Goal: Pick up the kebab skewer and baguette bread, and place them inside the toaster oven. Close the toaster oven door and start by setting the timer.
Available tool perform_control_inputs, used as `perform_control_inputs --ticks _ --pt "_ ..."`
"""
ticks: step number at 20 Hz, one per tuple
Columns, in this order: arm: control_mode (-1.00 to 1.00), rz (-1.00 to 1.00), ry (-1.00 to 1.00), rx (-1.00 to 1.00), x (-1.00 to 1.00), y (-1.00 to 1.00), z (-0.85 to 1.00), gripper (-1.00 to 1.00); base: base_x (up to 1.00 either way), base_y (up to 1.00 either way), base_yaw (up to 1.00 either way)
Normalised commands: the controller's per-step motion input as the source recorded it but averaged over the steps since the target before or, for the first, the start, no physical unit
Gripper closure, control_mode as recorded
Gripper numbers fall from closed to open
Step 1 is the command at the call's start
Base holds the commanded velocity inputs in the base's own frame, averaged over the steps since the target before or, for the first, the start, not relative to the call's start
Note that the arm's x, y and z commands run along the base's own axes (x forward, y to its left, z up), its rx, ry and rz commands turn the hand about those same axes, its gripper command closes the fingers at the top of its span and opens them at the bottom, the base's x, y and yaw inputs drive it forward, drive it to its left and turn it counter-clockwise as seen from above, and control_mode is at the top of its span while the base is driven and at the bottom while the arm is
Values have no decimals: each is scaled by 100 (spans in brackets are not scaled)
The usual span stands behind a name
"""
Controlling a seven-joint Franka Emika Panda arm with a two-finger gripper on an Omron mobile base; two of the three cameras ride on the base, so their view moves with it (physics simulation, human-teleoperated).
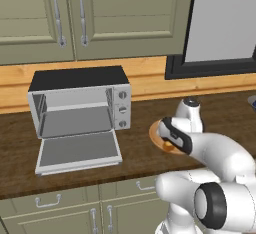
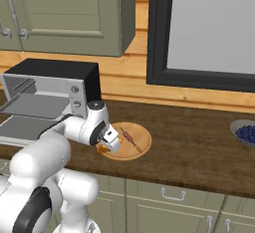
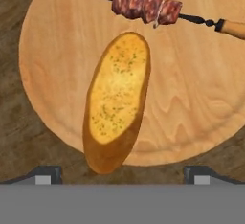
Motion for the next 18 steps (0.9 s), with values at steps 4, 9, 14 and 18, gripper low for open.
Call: perform_control_inputs --ticks 4,9,14,18 --pt "-100 -7 0 0 32 0 -29 -100 0 0 0" --pt "-100 -5 0 0 25 0 -28 -100 0 0 0" --pt "-100 -4 0 0 21 0 -22 -100 0 0 0" --pt "-100 -3 1 0 18 0 -21 -100 0 0 0"
